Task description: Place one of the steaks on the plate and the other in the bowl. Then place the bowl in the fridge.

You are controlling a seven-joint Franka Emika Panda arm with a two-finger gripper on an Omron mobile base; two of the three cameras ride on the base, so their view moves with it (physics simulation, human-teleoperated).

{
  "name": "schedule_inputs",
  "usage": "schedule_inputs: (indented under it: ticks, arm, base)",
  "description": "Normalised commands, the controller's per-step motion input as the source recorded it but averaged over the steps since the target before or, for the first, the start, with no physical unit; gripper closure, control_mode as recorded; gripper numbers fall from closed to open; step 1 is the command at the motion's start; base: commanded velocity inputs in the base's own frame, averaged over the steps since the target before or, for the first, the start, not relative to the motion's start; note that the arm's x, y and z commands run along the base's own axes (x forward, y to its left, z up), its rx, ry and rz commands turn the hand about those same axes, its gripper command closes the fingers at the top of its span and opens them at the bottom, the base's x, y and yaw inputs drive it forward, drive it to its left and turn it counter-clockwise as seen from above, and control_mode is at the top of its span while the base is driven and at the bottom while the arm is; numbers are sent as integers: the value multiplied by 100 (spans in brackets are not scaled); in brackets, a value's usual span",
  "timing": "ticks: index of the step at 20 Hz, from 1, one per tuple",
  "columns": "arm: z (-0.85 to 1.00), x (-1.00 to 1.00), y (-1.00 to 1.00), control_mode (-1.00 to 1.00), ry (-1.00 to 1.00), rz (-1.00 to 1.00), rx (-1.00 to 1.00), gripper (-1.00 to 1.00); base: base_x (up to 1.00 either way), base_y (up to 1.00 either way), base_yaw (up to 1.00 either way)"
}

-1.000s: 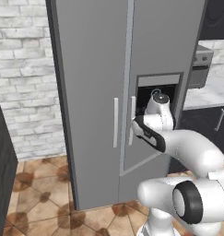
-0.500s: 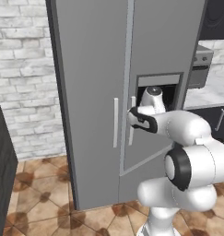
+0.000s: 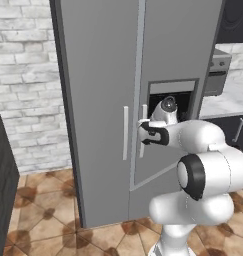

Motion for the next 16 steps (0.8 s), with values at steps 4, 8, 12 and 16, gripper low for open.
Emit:
schedule_inputs:
  ticks: [4, 8, 12, 16]
  arm:
    - [0, 7, 0, -100, 0, 0, 0, -100]
    - [-7, 29, 0, -100, -5, 0, 0, -100]
    - [-8, 36, 0, -100, -4, 0, 0, -100]
    - [0, 44, 0, -100, 0, 0, 0, -100]
  base:
    - [0, 0, 0]
    - [0, 0, 0]
    - [0, 0, 0]
    - [0, 0, 0]
